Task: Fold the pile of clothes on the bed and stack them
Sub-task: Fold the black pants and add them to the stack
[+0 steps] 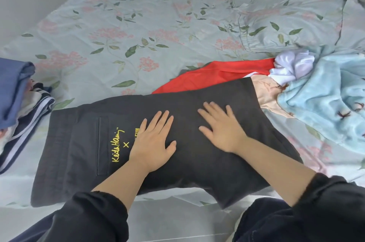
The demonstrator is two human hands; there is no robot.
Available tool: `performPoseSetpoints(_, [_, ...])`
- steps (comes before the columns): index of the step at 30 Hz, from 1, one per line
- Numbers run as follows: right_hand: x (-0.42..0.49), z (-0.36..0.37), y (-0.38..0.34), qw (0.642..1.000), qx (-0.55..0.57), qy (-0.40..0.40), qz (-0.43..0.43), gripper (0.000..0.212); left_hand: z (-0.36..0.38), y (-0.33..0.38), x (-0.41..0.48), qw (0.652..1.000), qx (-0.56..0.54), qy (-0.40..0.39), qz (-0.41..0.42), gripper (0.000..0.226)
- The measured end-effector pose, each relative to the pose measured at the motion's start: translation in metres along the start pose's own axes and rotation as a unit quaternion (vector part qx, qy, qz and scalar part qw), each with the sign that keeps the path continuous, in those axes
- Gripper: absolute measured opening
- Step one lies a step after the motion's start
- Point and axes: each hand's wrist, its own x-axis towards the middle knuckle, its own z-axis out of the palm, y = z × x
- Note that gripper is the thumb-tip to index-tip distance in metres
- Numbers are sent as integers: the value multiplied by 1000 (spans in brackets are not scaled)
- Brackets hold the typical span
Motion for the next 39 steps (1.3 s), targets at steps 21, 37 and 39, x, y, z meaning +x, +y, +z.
performPoseSetpoints(21, [18, 9, -49, 986, -23, -51, 159, 58, -20, -86, -4, 985, 52, -45, -158, 60])
performPoseSetpoints(37, [21, -10, -100, 965, -5, -133, 224, 59, -59, -170, -101, 885, -148, 85, -434, 82])
performPoseSetpoints(39, [8, -4, -123, 984, 19, -76, 158, 59, -62, -172, -100, 872, -188, 75, -447, 73])
